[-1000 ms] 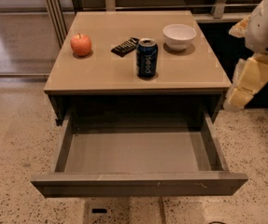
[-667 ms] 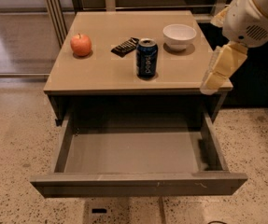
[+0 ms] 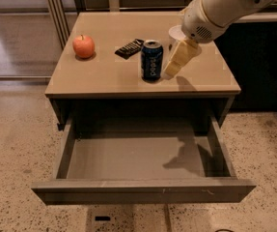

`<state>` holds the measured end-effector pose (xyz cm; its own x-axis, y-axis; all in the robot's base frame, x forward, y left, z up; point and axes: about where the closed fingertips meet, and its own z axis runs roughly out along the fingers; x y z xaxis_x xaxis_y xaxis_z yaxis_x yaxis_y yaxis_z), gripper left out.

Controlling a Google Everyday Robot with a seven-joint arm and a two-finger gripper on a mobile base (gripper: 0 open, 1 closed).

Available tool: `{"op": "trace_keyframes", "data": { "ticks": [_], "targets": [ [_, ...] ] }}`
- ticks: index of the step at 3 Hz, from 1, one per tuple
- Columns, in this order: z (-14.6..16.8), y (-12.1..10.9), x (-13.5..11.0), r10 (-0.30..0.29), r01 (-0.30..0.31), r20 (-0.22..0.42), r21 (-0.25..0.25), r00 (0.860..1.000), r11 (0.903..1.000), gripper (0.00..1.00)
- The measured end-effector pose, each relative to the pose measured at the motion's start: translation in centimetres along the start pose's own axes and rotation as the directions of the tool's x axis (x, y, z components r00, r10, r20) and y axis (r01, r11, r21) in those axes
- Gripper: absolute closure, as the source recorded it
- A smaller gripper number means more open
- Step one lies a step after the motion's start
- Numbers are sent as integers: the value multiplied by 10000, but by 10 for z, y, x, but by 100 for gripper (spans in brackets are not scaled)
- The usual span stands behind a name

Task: Place pepsi can into top drawer

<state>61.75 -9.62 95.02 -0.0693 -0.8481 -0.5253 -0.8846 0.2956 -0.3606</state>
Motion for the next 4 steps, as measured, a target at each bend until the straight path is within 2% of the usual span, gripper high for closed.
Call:
{"op": "trace_keyframes", "data": {
  "ticks": [2, 3, 4],
  "targets": [
    [9, 4, 8, 247, -247, 33, 55, 9997, 9997, 0],
    [30, 0, 9, 553, -554, 515, 17, 9971, 9985, 0],
    [56, -9, 0, 778, -774, 1166, -77, 9901, 9970, 0]
  ]
}}
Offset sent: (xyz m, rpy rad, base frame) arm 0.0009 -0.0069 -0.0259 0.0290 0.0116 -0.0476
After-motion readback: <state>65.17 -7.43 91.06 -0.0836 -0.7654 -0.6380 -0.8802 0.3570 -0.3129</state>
